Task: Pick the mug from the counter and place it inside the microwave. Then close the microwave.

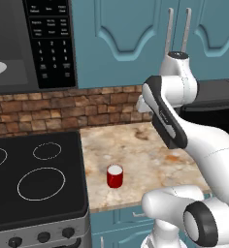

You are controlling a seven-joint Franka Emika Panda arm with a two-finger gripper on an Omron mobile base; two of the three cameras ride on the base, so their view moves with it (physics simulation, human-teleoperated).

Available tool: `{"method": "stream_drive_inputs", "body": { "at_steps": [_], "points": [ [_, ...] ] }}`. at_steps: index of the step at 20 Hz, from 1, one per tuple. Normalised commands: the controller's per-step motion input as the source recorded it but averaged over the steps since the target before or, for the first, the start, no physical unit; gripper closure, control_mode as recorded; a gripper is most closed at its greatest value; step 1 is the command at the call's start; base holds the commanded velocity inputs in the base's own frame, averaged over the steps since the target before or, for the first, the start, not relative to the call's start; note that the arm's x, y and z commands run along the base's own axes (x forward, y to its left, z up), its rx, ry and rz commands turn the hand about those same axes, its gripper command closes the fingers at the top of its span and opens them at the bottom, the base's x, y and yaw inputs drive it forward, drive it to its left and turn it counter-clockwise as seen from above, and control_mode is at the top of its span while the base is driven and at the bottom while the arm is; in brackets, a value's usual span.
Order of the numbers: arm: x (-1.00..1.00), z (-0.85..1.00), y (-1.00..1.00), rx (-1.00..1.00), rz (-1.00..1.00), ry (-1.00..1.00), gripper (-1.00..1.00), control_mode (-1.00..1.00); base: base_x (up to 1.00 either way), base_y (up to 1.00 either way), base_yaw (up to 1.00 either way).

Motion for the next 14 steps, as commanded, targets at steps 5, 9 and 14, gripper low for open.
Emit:
{"method": "stream_drive_inputs", "body": {
  "at_steps": [5,9,14],
  "points": [
    [0.0,-0.05,0.21,0.0,0.01,0.01,-1.0,-1.0,0.0,0.0,0.0],
    [-0.02,-0.16,0.44,-0.01,0.0,0.08,-1.0,-1.0,0.0,0.0,0.0],
    [0.0,-0.27,0.5,-0.04,0.0,0.1,-1.0,-1.0,0.0,0.0,0.0]
  ]
}}
